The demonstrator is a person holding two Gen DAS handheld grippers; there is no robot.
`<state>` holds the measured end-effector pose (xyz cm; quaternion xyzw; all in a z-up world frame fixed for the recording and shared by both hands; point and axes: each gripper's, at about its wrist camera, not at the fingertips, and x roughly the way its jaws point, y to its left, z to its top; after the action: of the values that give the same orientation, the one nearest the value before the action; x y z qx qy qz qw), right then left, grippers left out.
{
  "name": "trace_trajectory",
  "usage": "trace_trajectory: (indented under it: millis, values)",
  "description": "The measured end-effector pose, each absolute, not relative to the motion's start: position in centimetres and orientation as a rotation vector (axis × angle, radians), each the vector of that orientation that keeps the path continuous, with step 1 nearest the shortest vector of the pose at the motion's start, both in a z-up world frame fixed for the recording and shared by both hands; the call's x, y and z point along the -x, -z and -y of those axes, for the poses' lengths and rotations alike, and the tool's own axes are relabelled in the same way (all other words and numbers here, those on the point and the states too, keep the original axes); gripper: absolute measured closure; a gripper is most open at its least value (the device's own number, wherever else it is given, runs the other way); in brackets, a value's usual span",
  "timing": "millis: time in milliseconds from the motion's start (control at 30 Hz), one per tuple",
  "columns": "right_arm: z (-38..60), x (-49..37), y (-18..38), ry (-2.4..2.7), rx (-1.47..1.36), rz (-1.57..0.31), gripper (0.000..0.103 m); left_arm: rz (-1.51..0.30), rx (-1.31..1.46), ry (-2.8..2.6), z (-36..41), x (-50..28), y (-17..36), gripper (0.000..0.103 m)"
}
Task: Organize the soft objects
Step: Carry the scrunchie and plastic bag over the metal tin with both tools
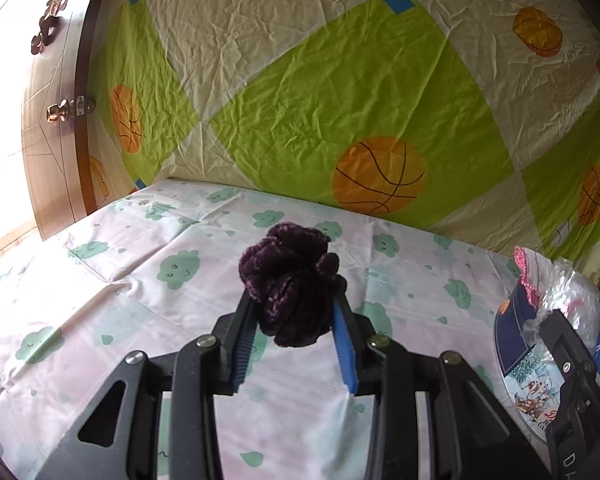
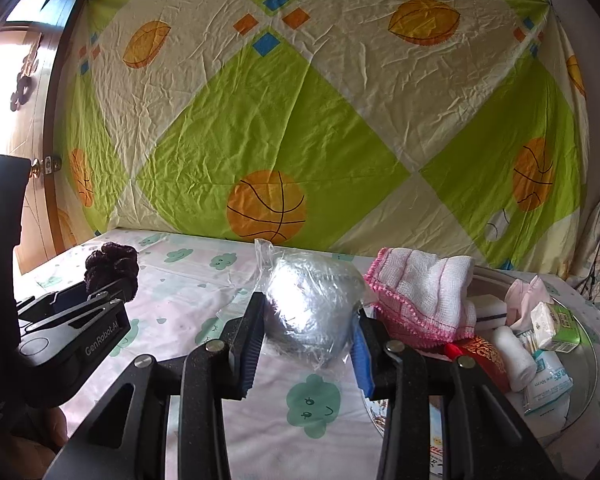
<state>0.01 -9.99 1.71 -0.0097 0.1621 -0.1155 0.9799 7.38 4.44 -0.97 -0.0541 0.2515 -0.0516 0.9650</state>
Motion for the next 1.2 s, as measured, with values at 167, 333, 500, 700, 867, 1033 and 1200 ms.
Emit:
trace_trajectory:
  millis: [167,333,500,700,867,1033,1200]
  values:
    - [10.7,2.0,-1.8,0.247,0.026,-0.309,0.061,-0.532,0.168,0.189,-3.9,-5.8,1.0,0.068]
    - [12.0,4.4,-1.9,0.278,0.017,-0.275,0.061,-0.549,0.21,0.235,-3.5,-4.2,0.8,0.068]
    - [13.8,6.3,-2.0,0.303,-0.023,-0.262,0.061,-0.545,0.166,0.239,-2.0,-2.5,0.4,0.068]
    - [15.4,8.0,-2.0,0.327,-0.02,-0.265,0.061,-0.535,0.139,0.272,0.1,-0.7,-0.2,0.068]
    - [16.6,9.2,-2.0,0.364,-0.003,-0.269,0.061,-0.525,0.126,0.296,1.6,0.5,-0.8,0.068]
    - [18.1,10.2,-2.2,0.388,-0.01,-0.276,0.061,-0.504,0.102,0.315,3.1,1.8,-1.5,0.068]
    - [19.4,11.0,-2.4,0.4,-0.024,-0.284,0.061,-0.491,0.083,0.336,4.4,2.8,-2.0,0.068]
